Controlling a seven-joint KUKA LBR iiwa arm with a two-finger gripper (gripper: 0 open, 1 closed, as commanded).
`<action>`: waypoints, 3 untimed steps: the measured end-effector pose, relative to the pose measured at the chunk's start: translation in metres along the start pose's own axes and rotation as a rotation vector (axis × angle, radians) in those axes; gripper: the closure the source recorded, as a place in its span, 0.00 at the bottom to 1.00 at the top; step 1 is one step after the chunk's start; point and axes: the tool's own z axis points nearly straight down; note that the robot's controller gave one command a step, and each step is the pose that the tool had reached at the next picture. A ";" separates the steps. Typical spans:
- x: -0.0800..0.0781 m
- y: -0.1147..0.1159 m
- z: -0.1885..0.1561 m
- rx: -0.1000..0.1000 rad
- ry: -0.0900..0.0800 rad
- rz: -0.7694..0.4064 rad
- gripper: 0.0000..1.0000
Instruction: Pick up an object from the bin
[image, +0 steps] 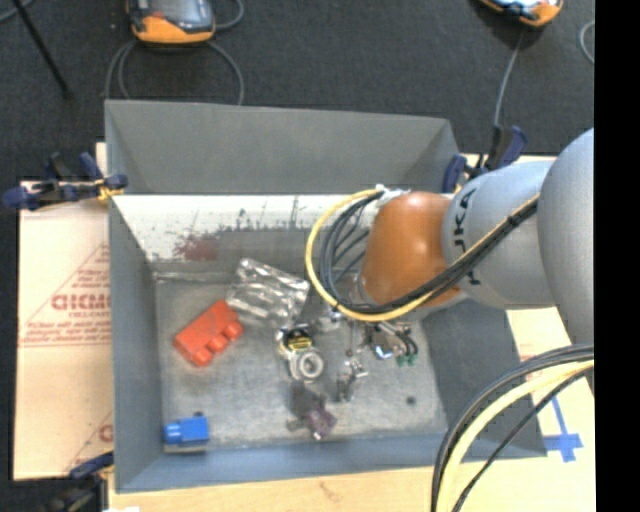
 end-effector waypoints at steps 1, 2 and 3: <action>-0.017 0.054 -0.001 0.003 -0.005 -0.254 0.00; -0.020 0.056 -0.003 0.000 -0.012 -0.254 1.00; -0.031 0.048 -0.140 -0.002 -0.008 -0.250 1.00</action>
Offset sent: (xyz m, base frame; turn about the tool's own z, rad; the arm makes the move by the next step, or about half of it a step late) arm -0.0010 0.0609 -0.0040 -0.2583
